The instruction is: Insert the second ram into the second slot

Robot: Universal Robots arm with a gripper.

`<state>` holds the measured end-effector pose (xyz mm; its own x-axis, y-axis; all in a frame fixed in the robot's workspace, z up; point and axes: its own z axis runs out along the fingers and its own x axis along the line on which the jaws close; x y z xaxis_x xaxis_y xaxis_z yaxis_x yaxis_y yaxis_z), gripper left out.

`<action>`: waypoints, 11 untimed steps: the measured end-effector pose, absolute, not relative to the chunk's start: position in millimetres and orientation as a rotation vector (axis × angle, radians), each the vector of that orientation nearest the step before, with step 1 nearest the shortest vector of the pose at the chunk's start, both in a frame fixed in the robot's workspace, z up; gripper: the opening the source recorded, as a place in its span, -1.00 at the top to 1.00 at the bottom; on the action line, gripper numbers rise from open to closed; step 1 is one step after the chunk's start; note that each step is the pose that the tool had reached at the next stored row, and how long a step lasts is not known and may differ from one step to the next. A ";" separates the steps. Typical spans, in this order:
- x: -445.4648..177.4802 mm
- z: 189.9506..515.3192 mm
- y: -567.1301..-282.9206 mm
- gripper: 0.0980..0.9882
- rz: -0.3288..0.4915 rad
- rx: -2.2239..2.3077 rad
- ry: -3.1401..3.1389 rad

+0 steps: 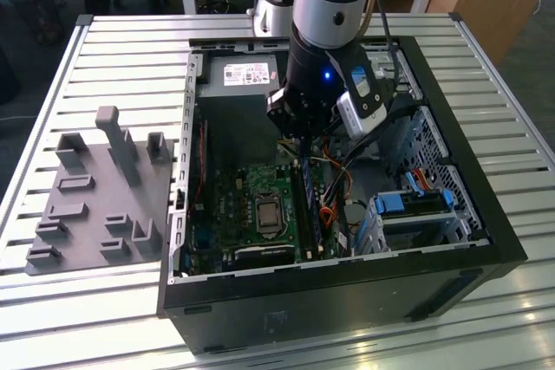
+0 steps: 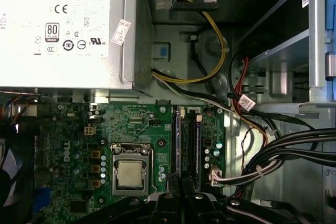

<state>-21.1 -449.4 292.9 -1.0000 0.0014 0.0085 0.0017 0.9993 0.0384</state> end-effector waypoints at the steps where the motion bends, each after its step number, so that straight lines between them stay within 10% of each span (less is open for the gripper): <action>1: -21.1 292.4 -449.4 0.91 -0.060 -0.002 -3.132; 11: -20.4 284.9 -449.4 0.91 -0.060 -0.002 -3.129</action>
